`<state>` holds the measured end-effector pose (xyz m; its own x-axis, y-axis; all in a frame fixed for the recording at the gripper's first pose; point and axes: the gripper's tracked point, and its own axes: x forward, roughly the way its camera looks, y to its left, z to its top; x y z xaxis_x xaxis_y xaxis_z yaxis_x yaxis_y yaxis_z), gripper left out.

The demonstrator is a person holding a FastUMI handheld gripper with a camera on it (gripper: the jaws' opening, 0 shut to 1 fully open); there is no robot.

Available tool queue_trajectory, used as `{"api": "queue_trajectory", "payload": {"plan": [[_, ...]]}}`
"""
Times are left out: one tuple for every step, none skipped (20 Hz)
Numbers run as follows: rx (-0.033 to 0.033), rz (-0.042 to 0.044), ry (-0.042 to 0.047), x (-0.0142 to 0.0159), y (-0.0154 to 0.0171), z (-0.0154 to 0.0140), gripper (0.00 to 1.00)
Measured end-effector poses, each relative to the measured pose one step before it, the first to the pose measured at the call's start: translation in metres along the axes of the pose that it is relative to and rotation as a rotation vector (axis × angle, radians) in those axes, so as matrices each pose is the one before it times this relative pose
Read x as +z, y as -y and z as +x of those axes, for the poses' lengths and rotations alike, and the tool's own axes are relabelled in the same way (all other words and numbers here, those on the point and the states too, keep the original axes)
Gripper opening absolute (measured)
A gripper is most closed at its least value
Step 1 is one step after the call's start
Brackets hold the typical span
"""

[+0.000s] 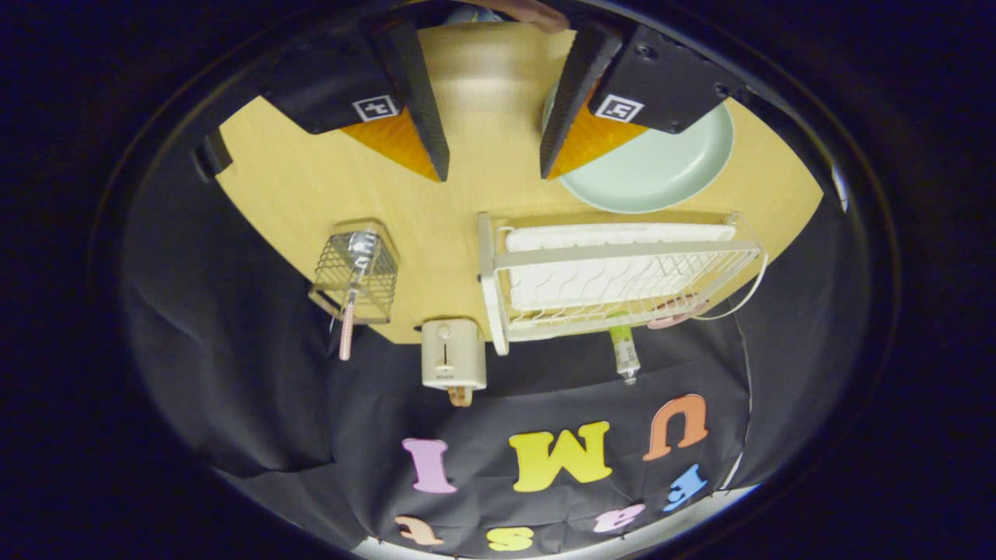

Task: Take the plate from the dish rack, then take the spoon from the basket and place it into the plate.

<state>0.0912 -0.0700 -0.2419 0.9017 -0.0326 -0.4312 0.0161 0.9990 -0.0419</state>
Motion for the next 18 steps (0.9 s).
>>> {"api": "queue_trajectory", "payload": {"plan": [[-0.02360, -0.01668, 0.03757, 0.01051, 0.01119, -0.00063, 0.83], [-0.02577, -0.00104, 0.02504, 0.00933, 0.01254, 0.00032, 0.95], [-0.00770, 0.00716, 0.01509, 0.00461, 0.00829, 0.00088, 1.00], [-0.00775, 0.00830, 0.00537, 0.00672, 0.00963, 0.00169, 1.00], [-0.01441, 0.01124, 0.00883, 0.00658, 0.01210, 0.00421, 1.00], [-0.01676, 0.00918, 0.00667, 0.00711, 0.01218, 0.00551, 1.00], [-0.01757, 0.00968, 0.00747, 0.00625, 0.01277, 0.00673, 1.00], [-0.01865, 0.01001, 0.00185, 0.00555, 0.01330, 0.00679, 1.00], [-0.01443, 0.00692, 0.00328, 0.00579, 0.01146, 0.00898, 1.00], [-0.01299, 0.00571, 0.00551, 0.00672, 0.01062, 0.00793, 1.00], [-0.00374, 0.00129, 0.00829, 0.00589, 0.00757, 0.00731, 1.00], [0.01009, -0.00476, 0.01445, 0.00805, 0.00478, 0.00821, 1.00], [0.00903, -0.00569, 0.01175, 0.00693, 0.00490, 0.00914, 1.00], [0.01856, -0.00909, 0.01642, 0.00821, 0.00263, 0.00939, 1.00], [0.00827, -0.00785, 0.00871, 0.00561, 0.00385, 0.01052, 1.00], [0.02185, -0.00491, 0.00494, 0.00566, 0.00041, 0.01053, 1.00], [0.01636, -0.00068, -0.00162, 0.00289, 0.00054, 0.01008, 1.00], [0.01781, 0.01334, 0.00316, 0.00516, 0.00124, 0.01043, 1.00]]}}
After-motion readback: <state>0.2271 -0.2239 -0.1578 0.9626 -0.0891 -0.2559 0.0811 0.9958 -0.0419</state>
